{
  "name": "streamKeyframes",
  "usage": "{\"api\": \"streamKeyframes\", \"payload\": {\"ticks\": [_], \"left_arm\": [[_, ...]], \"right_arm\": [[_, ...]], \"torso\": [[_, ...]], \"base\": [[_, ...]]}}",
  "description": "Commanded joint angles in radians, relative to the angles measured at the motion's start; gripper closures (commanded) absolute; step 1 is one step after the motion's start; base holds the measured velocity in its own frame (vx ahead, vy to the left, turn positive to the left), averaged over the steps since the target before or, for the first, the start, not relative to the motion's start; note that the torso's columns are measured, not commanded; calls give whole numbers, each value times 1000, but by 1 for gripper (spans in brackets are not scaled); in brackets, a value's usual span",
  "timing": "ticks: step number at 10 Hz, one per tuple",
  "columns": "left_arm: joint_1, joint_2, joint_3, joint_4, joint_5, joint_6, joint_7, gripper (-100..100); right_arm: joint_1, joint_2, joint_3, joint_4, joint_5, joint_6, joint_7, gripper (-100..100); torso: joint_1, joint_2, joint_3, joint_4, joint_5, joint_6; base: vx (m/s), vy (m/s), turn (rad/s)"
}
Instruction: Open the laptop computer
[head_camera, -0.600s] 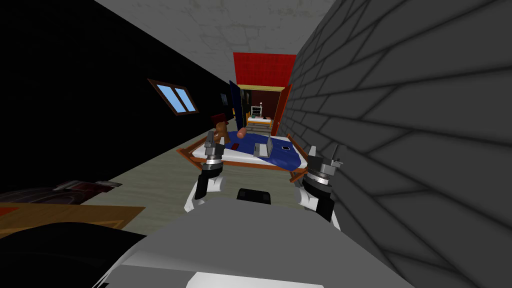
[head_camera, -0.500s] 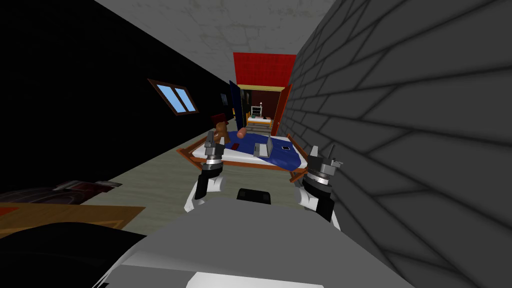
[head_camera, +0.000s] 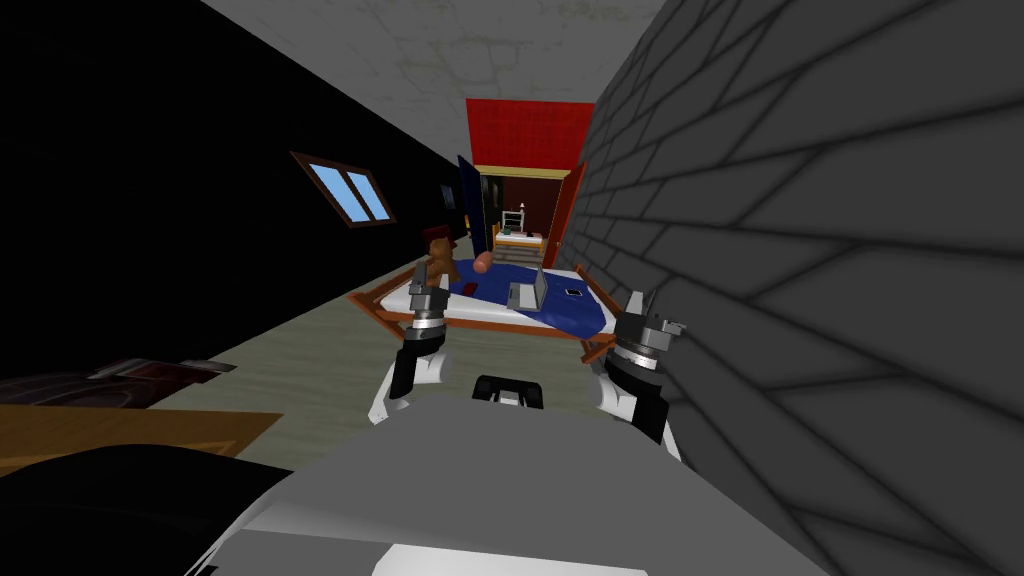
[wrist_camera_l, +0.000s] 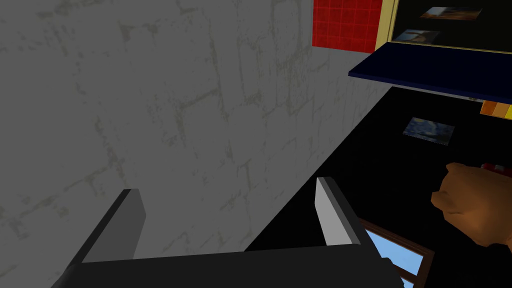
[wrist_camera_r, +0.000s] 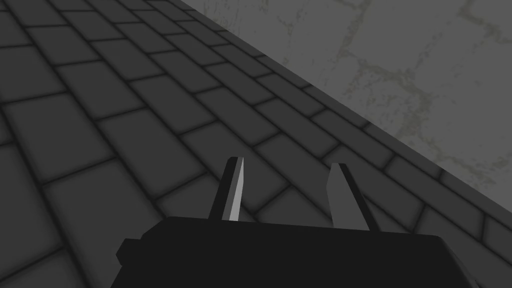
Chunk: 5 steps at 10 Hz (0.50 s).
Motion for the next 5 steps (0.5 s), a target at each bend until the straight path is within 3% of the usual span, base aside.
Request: {"api": "streamKeyframes", "payload": {"ticks": [1,3,4,5], "left_arm": [[0,0,0,0,0,0,0,0],[0,0,0,0,0,0,0,0],[-1,42,1,-1,-2,10,-2,-100],[-2,69,1,-2,-4,20,-3,-100]], "right_arm": [[0,0,0,0,0,0,0,0],[0,0,0,0,0,0,0,0],[0,0,0,0,0,0,0,0],[0,0,0,0,0,0,0,0]], "torso": [[0,74,-147,74,0,0],[0,222,-443,221,0,0],[0,295,-590,295,0,0],[-1,329,-659,328,0,0]], "base": [[0,0,0],[0,0,0],[12,-22,-4],[21,-51,-3]]}}
